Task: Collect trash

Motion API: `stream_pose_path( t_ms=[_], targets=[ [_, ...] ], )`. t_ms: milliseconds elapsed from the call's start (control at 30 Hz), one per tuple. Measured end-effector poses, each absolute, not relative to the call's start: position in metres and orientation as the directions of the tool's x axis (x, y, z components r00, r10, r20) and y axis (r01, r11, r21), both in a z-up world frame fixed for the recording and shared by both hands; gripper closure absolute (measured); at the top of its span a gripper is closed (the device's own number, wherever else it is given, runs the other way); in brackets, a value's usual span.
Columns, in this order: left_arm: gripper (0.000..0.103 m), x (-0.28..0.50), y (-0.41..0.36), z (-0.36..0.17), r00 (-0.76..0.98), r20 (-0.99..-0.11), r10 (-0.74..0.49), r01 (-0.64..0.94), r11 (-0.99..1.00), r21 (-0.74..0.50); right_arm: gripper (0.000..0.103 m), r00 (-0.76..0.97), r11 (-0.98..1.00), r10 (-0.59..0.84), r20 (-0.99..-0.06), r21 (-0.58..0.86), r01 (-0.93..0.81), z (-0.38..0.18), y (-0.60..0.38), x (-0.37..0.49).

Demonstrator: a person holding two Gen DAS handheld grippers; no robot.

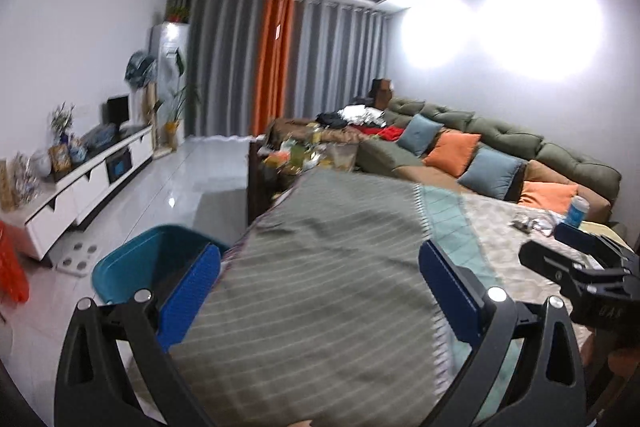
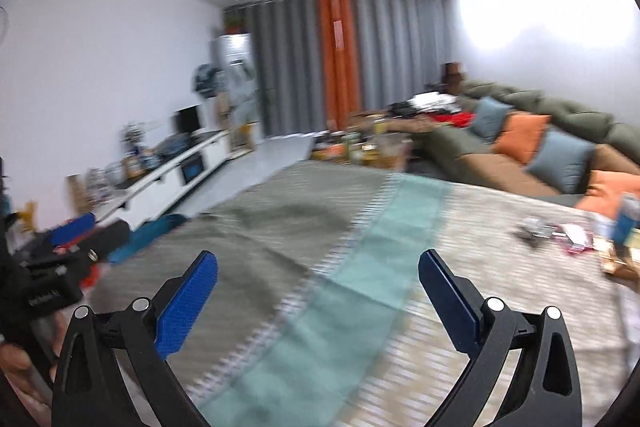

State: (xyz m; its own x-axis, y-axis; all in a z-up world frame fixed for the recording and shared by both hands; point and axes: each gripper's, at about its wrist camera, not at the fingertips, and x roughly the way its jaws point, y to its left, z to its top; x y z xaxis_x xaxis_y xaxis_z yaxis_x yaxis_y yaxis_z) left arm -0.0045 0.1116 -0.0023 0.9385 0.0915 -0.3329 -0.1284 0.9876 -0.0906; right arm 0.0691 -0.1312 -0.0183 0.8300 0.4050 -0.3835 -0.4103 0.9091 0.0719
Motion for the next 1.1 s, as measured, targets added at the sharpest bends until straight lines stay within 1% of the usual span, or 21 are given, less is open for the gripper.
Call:
stream_pose_path(
  t_ms=[67,167,433,700,1100],
  targets=[
    [0.003,-0.002,0.097,0.001,0.948,-0.31,0.076,-0.107,0.991,-0.084,0.003,0.865,0.934,0.349,-0.361,0.063,-0.351,-0.017,-0.151,0.063],
    [0.003,0.0,0.072,0.003,0.958,-0.274,0.08,-0.095,0.995,-0.041,0.003,0.901,0.959,0.279,-0.331,0.055,-0.276,-0.016,-0.174,0.056],
    [0.003,0.003,0.029,0.004,0.972,-0.231,0.034,-0.04,0.999,-0.021,0.003,0.943,0.987,0.16,-0.291,0.064,-0.147,-0.018,-0.216,0.042],
    [0.003,-0.003,0.002,0.001,0.981,-0.191,0.012,-0.011,1.0,0.005,0.003,0.96,0.992,0.123,-0.253,0.067,-0.11,-0.015,-0.23,0.035],
    [0.003,-0.009,0.001,0.002,0.986,-0.164,0.015,-0.013,1.0,0.012,0.003,0.969,0.994,0.099,-0.225,0.072,-0.084,-0.01,-0.24,0.027]
  ],
)
